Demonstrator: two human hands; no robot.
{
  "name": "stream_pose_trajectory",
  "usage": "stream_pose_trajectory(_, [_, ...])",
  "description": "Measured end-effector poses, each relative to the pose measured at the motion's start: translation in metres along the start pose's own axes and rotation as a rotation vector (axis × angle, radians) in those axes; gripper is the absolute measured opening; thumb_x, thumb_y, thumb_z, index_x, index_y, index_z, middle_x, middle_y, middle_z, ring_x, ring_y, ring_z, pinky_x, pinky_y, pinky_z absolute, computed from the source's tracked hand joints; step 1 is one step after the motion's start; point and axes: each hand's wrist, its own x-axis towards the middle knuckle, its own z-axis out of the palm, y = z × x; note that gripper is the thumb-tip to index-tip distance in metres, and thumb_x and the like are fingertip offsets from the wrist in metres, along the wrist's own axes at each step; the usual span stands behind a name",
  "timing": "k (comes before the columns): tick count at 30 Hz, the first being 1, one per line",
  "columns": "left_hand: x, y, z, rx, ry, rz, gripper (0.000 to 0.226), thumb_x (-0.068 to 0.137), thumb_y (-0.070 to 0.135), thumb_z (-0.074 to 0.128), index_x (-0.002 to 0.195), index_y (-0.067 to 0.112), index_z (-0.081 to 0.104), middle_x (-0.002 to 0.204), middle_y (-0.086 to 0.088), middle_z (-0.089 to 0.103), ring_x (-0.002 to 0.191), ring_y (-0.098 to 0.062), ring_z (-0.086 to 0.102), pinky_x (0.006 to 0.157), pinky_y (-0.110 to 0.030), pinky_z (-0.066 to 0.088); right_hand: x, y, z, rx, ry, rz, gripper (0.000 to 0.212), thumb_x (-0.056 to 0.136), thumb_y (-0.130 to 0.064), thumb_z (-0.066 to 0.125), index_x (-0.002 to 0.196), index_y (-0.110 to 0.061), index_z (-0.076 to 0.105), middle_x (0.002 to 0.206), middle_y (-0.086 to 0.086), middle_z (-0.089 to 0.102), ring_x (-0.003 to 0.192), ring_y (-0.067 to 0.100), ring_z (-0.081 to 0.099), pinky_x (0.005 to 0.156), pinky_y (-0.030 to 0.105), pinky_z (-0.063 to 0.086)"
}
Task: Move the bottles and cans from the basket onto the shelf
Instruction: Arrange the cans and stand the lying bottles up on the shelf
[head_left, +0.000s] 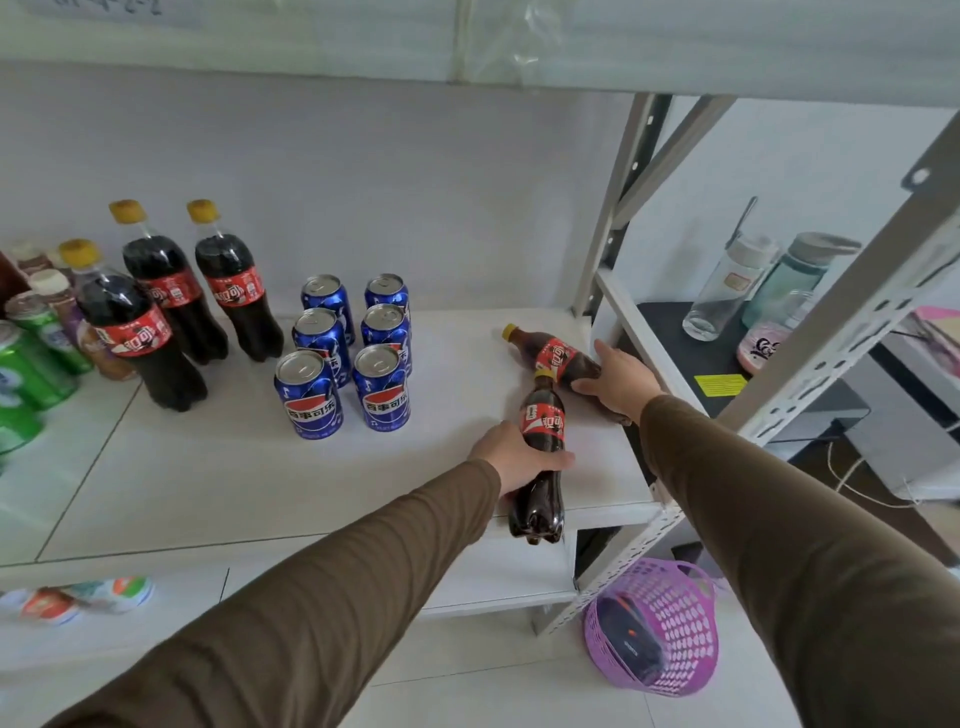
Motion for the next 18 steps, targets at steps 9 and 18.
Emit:
stream_pose_trajectory(9, [0.007, -0.018, -0.002, -0.242, -0.011, 0.062, 0.066, 0.069, 0.041, 0.084, 0.124, 0.016, 0.055, 0.114, -0.004, 0.067, 0.1, -0.023, 0.066, 0.094, -0.042, 0.054, 0.001, -0.004, 0.025, 0.117, 0.018, 0.035, 0.041, 0.087, -0.039, 0.071, 0.121, -0.022, 0.056, 0.106, 0.004, 0.069, 0.097, 0.027, 0.065, 0.092, 0.047, 0.052])
stream_pose_trajectory(18, [-0.052, -0.054, -0.079, -0.316, 0.185, 0.358, 0.069, 0.071, 0.044, 0.083, 0.13, 0.033, 0.048, 0.119, 0.014, 0.062, 0.106, -0.002, 0.061, 0.083, -0.022, 0.047, -0.066, -0.088, 0.033, 0.806, 0.181, -0.033, 0.049, 0.087, -0.033, 0.073, 0.131, -0.03, 0.051, 0.1, -0.018, 0.061, 0.09, 0.004, 0.059, 0.069, 0.023, 0.045])
